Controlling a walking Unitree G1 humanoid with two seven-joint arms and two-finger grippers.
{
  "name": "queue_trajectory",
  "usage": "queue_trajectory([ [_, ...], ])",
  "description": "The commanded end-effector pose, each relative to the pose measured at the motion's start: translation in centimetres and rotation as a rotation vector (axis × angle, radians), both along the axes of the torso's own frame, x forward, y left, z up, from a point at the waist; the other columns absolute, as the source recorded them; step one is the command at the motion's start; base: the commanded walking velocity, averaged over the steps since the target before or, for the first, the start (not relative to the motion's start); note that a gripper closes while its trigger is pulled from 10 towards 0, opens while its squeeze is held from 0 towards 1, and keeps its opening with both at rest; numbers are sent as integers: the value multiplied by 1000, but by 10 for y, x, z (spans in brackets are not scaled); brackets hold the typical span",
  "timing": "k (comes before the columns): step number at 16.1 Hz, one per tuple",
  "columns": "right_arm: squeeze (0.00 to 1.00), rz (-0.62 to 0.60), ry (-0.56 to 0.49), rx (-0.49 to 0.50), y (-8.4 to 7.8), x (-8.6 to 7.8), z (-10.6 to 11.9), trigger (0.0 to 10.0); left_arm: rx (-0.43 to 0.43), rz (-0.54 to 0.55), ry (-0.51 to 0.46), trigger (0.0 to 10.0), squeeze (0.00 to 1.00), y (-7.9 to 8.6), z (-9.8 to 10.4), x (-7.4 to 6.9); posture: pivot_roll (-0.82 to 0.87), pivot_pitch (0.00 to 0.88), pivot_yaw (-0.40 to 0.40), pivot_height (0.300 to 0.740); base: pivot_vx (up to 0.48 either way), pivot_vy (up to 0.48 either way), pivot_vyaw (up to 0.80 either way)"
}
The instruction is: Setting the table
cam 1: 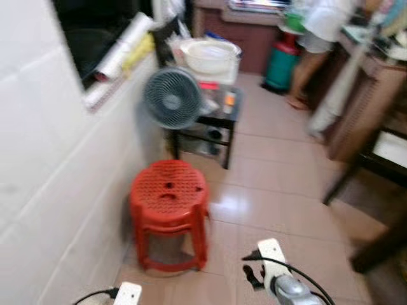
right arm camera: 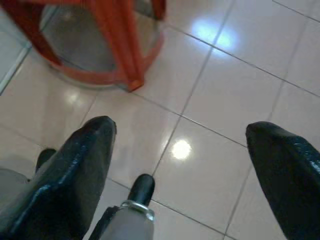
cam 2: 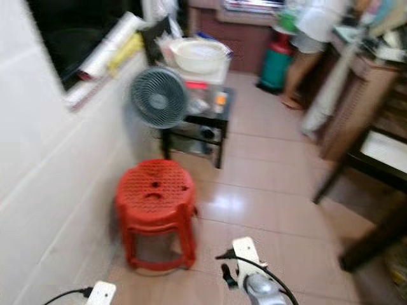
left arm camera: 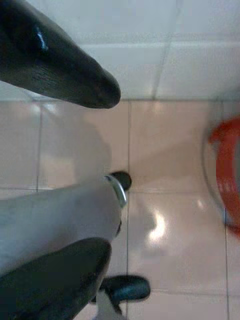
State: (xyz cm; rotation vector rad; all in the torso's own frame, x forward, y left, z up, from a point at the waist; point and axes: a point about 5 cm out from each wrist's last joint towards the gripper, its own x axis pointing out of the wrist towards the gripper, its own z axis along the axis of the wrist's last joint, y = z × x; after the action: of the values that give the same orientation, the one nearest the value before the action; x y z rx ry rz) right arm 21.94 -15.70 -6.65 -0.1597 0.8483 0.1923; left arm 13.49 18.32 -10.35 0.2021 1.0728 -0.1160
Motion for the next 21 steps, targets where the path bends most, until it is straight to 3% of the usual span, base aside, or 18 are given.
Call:
queue_trajectory([
  [1, 0, -1, 14, -24, -8, -2, -1, 10000, -7, 7, 12, 10000, 0, -5, -1, -1, -42, 0, -51, 740, 0, 0, 0],
  [6, 0, -8, 22, -31, -6, -3, -2, 10000, 9, 9, 14, 10000, 0, -2, -1, 0, -38, 0, -42, 740, 0, 0, 0],
  [10, 0, -123, 22, 6, -10, -7, -4, 10000, -3, 77, -45, 10000, 0, 0, 1, 2, -43, 0, -35, 740, 0, 0, 0],
  [15, 0, -180, -44, 56, -6, 17, 10, 10000, 1, 128, -125, 10000, 0, 1, 5, 7, -54, 0, -30, 740, 0, 0, 0],
  [16, 0, -176, -57, 64, -4, 22, 14, 10000, -14, 132, -279, 10000, 0, 10, 33, 68, -57, 0, -28, 740, 0, 0, 0],
  [17, 0, -174, -61, 66, -3, 23, 14, 10000, -19, 135, -324, 10000, 0, 11, 43, 84, -57, 0, -27, 740, 0, 0, 0],
  [21, 0, -159, -69, 67, 0, 25, 16, 10000, -17, 159, -372, 10000, 0, 15, 55, 102, -55, 0, -27, 740, 0, 0, 0],
])
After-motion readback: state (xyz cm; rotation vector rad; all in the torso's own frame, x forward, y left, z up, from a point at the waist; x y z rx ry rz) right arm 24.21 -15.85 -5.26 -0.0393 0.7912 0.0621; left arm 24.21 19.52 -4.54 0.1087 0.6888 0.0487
